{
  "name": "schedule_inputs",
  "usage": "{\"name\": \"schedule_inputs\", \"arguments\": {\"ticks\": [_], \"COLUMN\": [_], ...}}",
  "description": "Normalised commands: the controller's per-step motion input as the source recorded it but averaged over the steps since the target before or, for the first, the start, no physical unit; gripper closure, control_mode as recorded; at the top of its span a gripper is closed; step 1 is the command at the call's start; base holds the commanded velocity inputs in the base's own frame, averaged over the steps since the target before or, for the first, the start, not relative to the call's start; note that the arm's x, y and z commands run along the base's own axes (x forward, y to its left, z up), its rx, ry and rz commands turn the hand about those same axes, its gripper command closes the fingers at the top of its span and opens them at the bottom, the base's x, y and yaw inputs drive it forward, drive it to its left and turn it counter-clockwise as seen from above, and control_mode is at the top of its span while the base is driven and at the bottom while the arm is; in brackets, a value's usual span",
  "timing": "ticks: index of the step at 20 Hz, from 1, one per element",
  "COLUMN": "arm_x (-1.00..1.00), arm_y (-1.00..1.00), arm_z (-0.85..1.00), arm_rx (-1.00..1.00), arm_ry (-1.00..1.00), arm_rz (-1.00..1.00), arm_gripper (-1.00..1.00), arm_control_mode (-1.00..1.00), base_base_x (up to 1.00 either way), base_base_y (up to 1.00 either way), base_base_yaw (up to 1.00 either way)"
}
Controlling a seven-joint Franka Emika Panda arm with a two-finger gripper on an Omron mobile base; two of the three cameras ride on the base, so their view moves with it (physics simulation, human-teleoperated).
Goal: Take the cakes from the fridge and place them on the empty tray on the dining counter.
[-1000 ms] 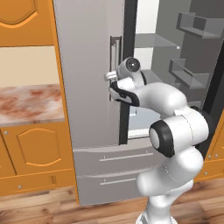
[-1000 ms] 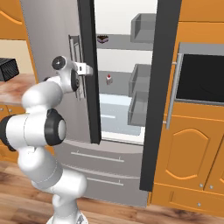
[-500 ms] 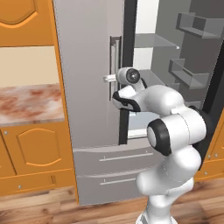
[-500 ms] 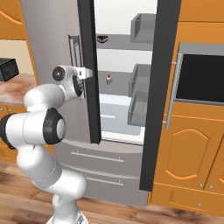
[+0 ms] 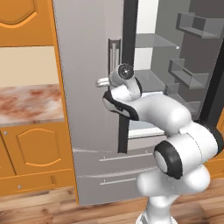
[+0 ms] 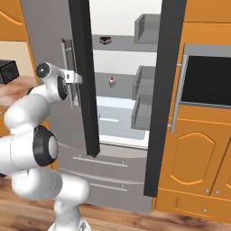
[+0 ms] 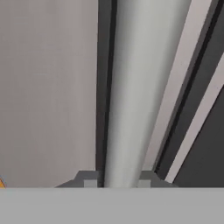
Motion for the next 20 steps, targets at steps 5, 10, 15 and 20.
{"name": "schedule_inputs", "arguments": {"ticks": [5, 10, 15, 20], "arm_x": [-1.00, -0.93, -0.37, 0.00], "arm_y": [1.00, 1.00, 1.00, 1.00], "arm_z": [-0.11, -0.24, -0.13, -0.01], "arm_rx": [0.00, -0.01, -0.01, -0.02], "arm_ry": [-0.02, -0.09, 0.02, 0.12], "arm_rz": [0.00, 0.00, -0.06, -0.05], "arm_gripper": [1.00, 1.00, 1.00, 1.00], "arm_control_mode": [-1.00, -1.00, -1.00, -1.00], "base_base_x": [0.00, 0.00, 0.00, 0.00], "base_base_y": [0.00, 0.00, 0.00, 0.00], "base_base_yaw": [0.00, 0.00, 0.00, 0.00]}}
